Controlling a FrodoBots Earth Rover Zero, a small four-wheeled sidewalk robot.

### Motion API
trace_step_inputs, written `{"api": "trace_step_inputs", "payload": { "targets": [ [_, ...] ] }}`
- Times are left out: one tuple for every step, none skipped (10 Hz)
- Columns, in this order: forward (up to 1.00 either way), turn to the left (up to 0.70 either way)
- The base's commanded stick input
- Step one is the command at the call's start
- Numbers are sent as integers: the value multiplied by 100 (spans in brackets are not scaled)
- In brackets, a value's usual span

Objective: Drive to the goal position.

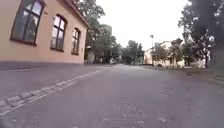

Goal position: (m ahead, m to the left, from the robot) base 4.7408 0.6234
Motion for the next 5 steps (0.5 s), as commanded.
{"api": "trace_step_inputs", "payload": {
  "targets": [
    [45, 0],
    [45, 0],
    [45, 0],
    [45, 0],
    [45, 0]
  ]
}}
